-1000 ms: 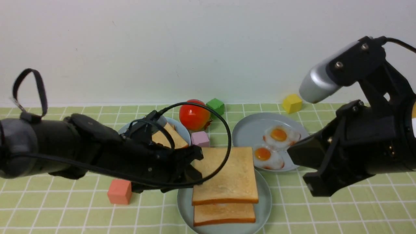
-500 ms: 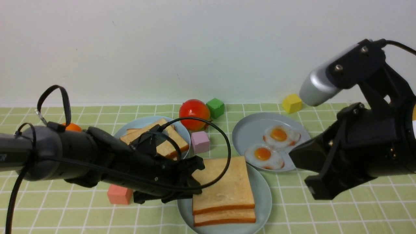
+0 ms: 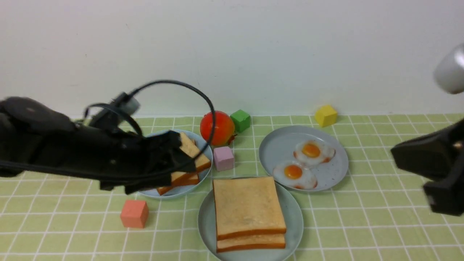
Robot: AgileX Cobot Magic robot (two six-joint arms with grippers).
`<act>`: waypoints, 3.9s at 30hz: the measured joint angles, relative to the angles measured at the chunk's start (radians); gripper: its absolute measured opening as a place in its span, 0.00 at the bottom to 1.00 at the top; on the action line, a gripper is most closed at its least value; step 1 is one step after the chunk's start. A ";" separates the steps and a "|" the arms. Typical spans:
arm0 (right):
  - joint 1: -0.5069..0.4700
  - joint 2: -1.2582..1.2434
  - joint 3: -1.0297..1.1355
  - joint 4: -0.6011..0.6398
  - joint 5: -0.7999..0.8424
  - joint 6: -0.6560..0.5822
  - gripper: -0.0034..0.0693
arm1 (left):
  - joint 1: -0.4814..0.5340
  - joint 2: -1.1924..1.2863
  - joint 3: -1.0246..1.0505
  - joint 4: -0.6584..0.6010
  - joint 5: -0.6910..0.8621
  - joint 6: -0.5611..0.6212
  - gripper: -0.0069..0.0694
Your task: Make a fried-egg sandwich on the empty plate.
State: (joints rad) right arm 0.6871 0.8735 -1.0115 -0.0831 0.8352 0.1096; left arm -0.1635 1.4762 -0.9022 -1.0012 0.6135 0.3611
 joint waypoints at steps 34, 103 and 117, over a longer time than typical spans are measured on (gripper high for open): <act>0.000 -0.685 0.726 -0.396 -0.420 0.279 0.16 | -0.002 -1.132 0.334 0.632 0.400 -0.548 0.07; -0.232 -0.685 0.731 -0.220 -0.389 0.247 0.28 | 0.022 -1.488 0.931 1.062 -0.219 -0.562 0.10; -0.582 -0.880 1.019 0.091 -0.412 0.004 0.32 | 0.022 -1.488 0.931 1.062 -0.220 -0.562 0.11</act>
State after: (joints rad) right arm 0.1050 -0.0065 0.0073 0.0080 0.4234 0.1133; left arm -0.1418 -0.0117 0.0286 0.0613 0.3940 -0.2013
